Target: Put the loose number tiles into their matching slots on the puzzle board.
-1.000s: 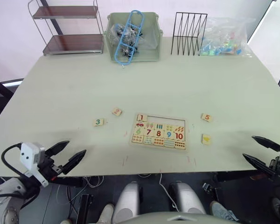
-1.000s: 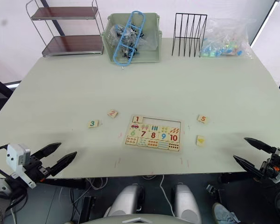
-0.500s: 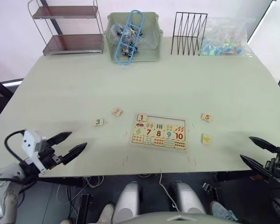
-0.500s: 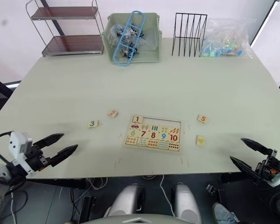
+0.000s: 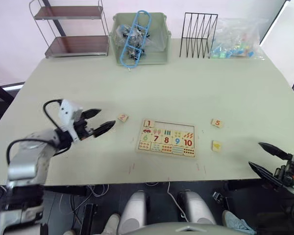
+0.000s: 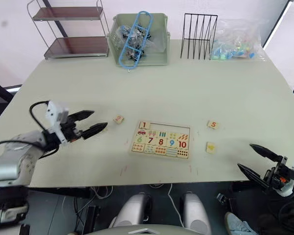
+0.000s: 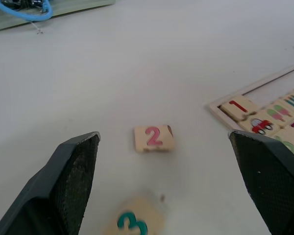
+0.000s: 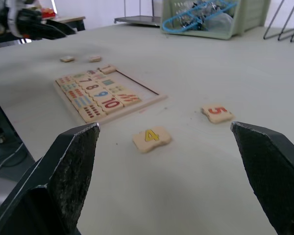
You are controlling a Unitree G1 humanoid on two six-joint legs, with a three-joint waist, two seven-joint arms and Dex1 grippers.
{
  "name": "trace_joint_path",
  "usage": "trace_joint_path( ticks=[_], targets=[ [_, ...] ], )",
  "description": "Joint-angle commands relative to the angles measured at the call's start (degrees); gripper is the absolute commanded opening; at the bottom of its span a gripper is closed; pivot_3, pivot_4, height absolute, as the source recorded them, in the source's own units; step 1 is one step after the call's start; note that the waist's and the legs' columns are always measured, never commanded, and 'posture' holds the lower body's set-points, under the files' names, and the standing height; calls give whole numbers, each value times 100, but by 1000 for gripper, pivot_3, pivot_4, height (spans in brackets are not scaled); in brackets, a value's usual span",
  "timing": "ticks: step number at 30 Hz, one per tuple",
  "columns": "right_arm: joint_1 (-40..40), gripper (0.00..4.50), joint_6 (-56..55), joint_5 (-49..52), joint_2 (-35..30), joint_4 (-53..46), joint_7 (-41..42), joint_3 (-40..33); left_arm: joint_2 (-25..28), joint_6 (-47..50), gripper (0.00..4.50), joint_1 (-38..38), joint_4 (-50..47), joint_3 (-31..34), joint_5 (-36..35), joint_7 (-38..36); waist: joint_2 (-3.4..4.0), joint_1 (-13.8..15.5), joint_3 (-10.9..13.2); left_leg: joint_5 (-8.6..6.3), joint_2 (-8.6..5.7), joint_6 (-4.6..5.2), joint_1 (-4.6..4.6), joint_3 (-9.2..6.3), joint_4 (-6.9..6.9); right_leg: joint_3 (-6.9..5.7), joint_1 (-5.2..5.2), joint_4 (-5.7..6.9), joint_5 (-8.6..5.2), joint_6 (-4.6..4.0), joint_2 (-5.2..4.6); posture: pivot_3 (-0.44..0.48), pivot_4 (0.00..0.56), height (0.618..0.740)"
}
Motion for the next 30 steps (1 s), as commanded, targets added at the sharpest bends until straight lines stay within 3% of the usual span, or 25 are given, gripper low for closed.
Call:
trace_joint_path(
  ticks=[1, 6, 12, 24, 29, 30],
  targets=[
    [-43, 4500, 112, 174, -114, -441, -9, -71, -114, -120, 4457, -544, 481, -348, 290, 58, 0, -11, 0, 0, -2, 0, 0, 0, 0, 0, 0, 0, 0, 0, 0, 0, 150, 740],
    [-44, 4500, 302, 245, -72, -1041, -241, -18, -159, 14, 4457, -1168, 1125, -1092, 930, 39, -1, -16, 1, 0, -6, 0, -2, -4, 0, 1, 0, 0, 1, 1, 0, 0, 150, 740],
    [55, 4500, 485, 247, -45, -1528, -535, 14, -82, 374, 4457, -1405, 1273, -1527, 1297, -16, -2, -8, 1, 0, -7, 0, -7, -11, 1, -1, -1, -1, 1, 2, -1, 0, 150, 740],
    [232, 4500, 386, 139, -46, -1696, -547, 106, -277, 919, 4457, -1351, 1098, -1640, 1496, 204, 2, 3, -1, 0, -8, 1, -5, -13, 1, -1, 1, 1, 1, 2, -3, 0, 150, 740],
    [134, 4500, 456, 139, -96, -1738, -615, 118, -323, 1025, 2369, -1320, 1034, -1616, 1481, 199, 2, 1, -1, 0, -9, 0, -4, -13, 1, -1, 1, 1, 1, 2, -3, 0, 150, 740],
    [118, 4500, 468, 146, -110, -1737, -617, 112, -346, 1015, 1602, -1320, 1032, -1605, 1466, 189, 2, 5, -1, 0, -9, 0, -4, -13, 1, -1, 1, 0, 1, 2, -4, 0, 150, 740]
  ],
)
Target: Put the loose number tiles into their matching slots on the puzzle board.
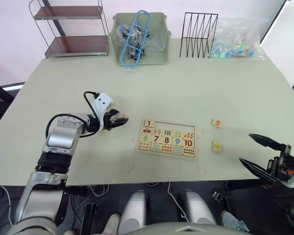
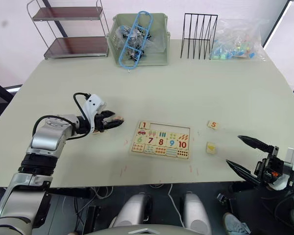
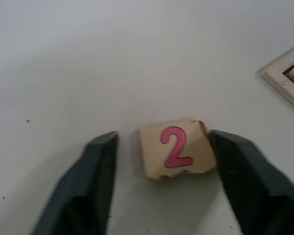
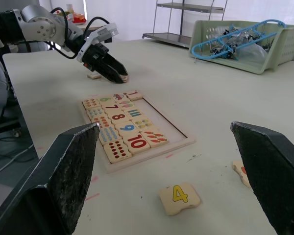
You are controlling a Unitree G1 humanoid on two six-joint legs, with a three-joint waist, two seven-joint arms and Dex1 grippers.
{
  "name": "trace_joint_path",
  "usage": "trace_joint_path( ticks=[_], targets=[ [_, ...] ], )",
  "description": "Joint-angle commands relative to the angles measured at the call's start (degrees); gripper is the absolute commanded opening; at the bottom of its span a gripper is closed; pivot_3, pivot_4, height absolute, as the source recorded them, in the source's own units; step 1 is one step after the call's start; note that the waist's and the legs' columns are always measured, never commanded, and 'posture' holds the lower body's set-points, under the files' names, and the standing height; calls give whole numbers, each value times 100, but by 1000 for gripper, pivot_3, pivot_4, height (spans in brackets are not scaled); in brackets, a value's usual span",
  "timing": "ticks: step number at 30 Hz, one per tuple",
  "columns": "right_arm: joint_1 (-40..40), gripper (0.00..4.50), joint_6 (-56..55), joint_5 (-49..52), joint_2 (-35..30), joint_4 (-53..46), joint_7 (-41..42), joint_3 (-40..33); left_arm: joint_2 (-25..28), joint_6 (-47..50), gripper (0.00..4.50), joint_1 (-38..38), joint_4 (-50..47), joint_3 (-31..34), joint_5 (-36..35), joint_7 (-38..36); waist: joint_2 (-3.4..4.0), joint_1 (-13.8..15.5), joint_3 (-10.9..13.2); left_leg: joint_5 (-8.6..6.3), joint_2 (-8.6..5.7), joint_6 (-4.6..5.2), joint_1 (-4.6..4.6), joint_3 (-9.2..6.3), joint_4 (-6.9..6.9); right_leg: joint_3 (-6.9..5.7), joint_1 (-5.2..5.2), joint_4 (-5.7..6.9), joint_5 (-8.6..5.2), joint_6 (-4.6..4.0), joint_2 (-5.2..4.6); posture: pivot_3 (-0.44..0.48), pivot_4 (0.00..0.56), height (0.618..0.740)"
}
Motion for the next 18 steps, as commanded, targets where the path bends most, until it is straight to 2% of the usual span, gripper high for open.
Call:
trace_joint_path(
  ticks=[1, 4, 8, 13, 18],
  targets=[
    [-55, 4500, -13, 68, -95, -187, -21, -75, -79, 121, 1546, 108, -35, -113, -27, -79, 0, 7, 0, 0, -1, 0, 0, 0, 0, 0, 0, 0, 0, 0, 0, 0, 150, 740],
    [-57, 4500, -13, 59, -91, -167, 7, -38, -170, 70, 1506, 185, -89, -98, -37, -27, 1, 20, -1, 0, -2, 0, 0, -1, 0, 0, 0, 0, 0, 0, -1, 0, 150, 740],
    [-60, 4500, 10, 86, -86, -167, 51, -8, -329, 69, 1506, 208, -315, 266, -96, 372, 2, 40, -1, 0, -2, 0, 0, -2, 0, 0, 1, 0, 0, 0, -4, 0, 150, 740],
    [-170, 4500, -12, 98, 12, -174, 29, 130, -369, 1160, 1506, 567, -1718, 1146, -608, 995, -6, 7, 4, 0, 7, 0, -9, -42, 3, -7, -1, 0, 1, 1, -6, 0, 150, 740],
    [-225, 4500, -165, -90, -87, 64, 337, 278, -337, 2194, 1506, 1210, -3083, 1677, -901, 1542, -3, -15, 4, 0, 13, 0, -8, -48, 2, -11, 0, 0, 1, 1, -7, 0, 150, 740]
  ],
)
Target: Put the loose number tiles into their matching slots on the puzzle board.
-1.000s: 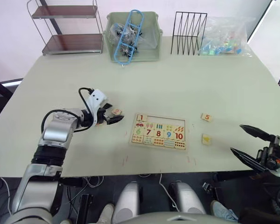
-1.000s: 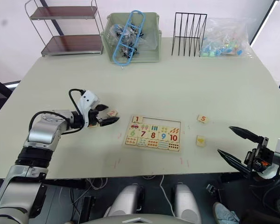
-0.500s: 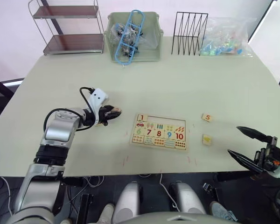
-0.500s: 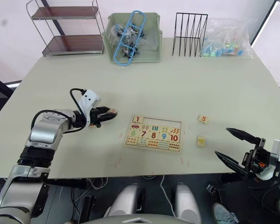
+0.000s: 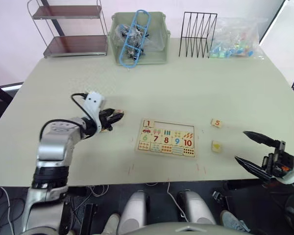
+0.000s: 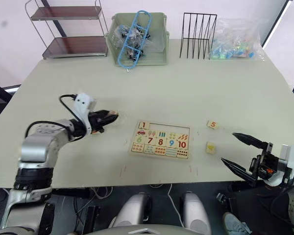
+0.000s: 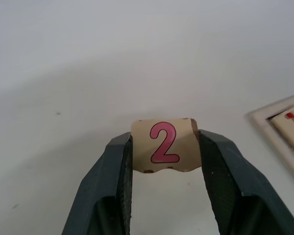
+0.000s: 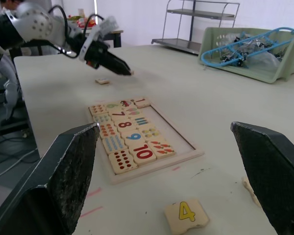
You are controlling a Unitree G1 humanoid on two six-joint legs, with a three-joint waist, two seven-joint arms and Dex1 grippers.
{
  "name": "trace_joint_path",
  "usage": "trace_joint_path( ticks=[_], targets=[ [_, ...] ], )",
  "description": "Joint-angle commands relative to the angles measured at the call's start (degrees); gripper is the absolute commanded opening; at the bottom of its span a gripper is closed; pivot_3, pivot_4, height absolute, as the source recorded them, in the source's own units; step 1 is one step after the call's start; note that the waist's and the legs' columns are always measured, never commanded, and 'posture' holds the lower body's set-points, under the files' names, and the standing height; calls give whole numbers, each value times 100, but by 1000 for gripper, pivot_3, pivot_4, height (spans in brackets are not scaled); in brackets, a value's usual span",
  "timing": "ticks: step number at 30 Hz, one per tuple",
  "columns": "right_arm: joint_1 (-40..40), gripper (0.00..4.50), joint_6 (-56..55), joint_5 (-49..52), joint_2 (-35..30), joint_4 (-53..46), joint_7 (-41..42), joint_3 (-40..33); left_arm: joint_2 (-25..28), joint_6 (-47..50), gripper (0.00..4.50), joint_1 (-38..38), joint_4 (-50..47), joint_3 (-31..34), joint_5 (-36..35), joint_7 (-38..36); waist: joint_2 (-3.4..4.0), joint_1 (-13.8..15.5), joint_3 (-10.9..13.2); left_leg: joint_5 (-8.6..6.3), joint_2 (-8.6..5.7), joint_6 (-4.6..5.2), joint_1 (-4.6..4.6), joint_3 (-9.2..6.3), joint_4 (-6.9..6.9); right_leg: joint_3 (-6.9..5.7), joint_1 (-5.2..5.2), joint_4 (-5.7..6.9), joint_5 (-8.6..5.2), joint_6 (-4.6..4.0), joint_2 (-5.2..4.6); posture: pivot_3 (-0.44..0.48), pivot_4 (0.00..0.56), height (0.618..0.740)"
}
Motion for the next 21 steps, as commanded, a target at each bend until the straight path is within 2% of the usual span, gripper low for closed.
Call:
trace_joint_path(
  ticks=[1, 11, 18, 21],
  targets=[
    [-84, 4500, -126, -1, -81, 103, 225, 23, -20, 681, 1506, 304, -982, 430, -226, 432, 0, 9, 0, 0, 0, 0, 1, -1, 0, -1, 1, 0, 0, 0, 0, 0, 150, 740],
    [-605, 4500, -116, 66, -226, 704, 936, 247, -1358, 2759, 1506, 990, -3573, 1191, -413, 2063, -1, 24, 1, 0, -9, 0, -2, -8, 3, -4, 3, 0, 0, 1, -4, 0, 150, 740],
    [-992, 4500, -192, 50, -345, 1176, 1535, 378, -2202, 3530, 1506, 1227, -4520, 1509, -13, 2887, -1, 15, 1, 0, -22, -1, 4, -9, 4, -5, 7, 1, 0, 0, -1, 0, 150, 740],
    [-911, 4500, -420, 125, -639, 1388, 1594, 550, -2531, 3693, 1506, 1596, -4862, 1397, 15, 3153, -1, 20, 1, 0, -24, -1, 2, -9, 4, -4, 8, -1, 0, 0, -2, 0, 150, 740]
  ],
)
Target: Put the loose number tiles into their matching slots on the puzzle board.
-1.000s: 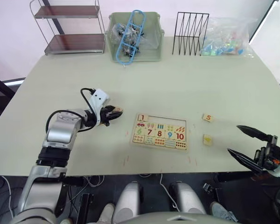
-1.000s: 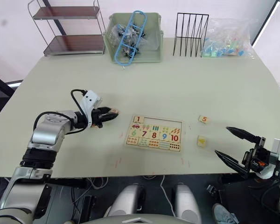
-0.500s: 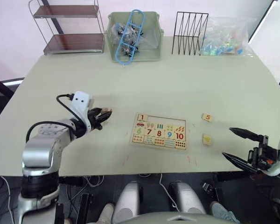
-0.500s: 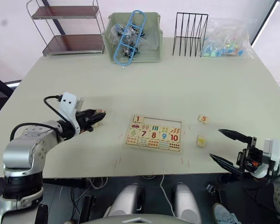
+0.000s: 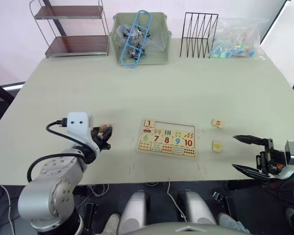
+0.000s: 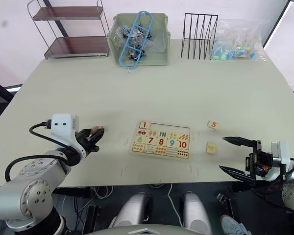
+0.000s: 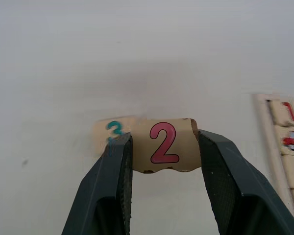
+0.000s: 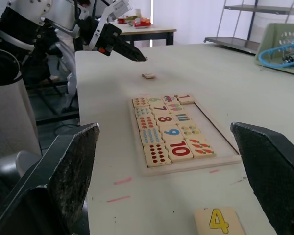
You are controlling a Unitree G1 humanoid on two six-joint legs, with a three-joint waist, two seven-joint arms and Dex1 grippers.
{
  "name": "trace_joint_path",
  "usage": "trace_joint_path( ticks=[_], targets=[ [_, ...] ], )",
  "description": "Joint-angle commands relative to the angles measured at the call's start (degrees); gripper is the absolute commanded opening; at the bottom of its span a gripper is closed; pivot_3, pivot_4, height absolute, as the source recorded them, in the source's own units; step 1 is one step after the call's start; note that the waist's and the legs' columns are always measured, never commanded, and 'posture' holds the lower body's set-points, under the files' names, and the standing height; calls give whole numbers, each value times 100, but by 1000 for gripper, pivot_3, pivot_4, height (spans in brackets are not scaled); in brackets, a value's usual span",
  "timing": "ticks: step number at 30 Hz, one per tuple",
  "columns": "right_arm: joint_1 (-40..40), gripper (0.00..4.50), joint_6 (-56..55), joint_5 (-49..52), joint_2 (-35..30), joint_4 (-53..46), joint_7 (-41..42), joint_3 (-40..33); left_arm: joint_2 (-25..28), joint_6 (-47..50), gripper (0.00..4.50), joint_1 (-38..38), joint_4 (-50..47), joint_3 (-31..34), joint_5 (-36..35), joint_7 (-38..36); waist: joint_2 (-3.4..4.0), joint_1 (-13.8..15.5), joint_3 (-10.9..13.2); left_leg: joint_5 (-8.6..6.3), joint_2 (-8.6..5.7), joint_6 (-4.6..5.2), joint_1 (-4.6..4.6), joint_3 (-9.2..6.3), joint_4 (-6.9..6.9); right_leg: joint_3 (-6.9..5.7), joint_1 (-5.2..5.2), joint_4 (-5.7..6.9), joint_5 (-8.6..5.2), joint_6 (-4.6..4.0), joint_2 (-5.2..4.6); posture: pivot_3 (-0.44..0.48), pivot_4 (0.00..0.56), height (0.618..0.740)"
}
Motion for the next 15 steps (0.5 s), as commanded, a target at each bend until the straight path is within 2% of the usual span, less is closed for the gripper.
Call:
trace_joint_path(
  ticks=[1, 9, 15],
  targets=[
    [102, 4500, -311, 187, -377, 187, 101, 78, -204, 124, 1506, 357, -499, -33, 30, 317, -2, 9, 1, 0, 0, 0, -1, 0, 0, 1, 0, -1, 0, 1, -2, 0, 150, 740],
    [103, 4500, -828, 552, -980, 749, 101, 390, -358, -231, 1506, 981, -499, -170, -149, 866, -2, 1, 0, 0, 2, 0, 6, 1, 1, 2, 6, -2, -2, -2, -2, 0, 150, 740],
    [63, 4500, -1069, 725, -1136, 986, 101, 581, -917, -464, 1506, 1097, -499, -326, -206, 1296, -3, 20, 1, 0, 0, 0, 4, 0, 3, 1, 8, -4, -1, -1, -3, 0, 150, 740]
  ],
)
